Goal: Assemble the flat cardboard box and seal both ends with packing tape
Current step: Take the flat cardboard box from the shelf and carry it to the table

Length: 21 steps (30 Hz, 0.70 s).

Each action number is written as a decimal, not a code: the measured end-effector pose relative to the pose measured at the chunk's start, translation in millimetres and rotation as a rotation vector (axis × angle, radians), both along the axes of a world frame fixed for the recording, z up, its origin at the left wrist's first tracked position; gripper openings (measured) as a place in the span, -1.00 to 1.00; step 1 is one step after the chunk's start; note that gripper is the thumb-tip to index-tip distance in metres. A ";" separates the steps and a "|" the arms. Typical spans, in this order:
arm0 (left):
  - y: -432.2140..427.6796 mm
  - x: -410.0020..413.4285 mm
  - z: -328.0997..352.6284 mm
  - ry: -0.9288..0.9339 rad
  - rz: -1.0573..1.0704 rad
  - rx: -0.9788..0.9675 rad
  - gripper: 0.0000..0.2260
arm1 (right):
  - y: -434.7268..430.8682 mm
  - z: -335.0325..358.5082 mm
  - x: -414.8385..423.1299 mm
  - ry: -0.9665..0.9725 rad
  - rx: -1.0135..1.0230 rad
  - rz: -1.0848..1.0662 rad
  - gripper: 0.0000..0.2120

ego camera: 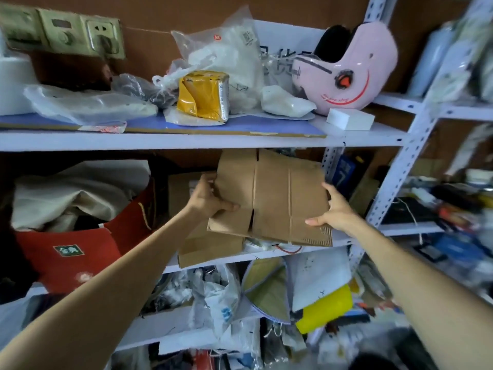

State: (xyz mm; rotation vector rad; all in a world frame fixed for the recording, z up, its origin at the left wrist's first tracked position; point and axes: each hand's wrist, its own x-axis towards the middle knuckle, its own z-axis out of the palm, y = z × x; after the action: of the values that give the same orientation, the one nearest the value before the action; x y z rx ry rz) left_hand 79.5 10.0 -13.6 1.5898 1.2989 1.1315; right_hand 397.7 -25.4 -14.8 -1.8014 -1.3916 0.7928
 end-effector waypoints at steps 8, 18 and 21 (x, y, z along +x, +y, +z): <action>-40.8 132.8 -24.6 0.100 -0.345 0.174 -0.19 | -187.9 -14.7 58.7 0.045 0.138 -0.407 0.17; -292.2 375.3 -37.9 -0.120 -1.055 0.118 -0.13 | -562.2 -9.0 119.2 -0.041 0.031 -1.072 -0.16; -401.6 423.7 -30.4 -0.144 -1.304 0.129 -0.18 | -676.4 2.6 102.7 0.078 0.322 -1.322 -0.58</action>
State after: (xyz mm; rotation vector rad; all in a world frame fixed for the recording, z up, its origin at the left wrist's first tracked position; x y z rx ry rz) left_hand 503.2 -391.6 -44.1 1.8682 -0.0642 0.4430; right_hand 500.4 -701.8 -12.2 -1.8803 -0.0587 -0.0819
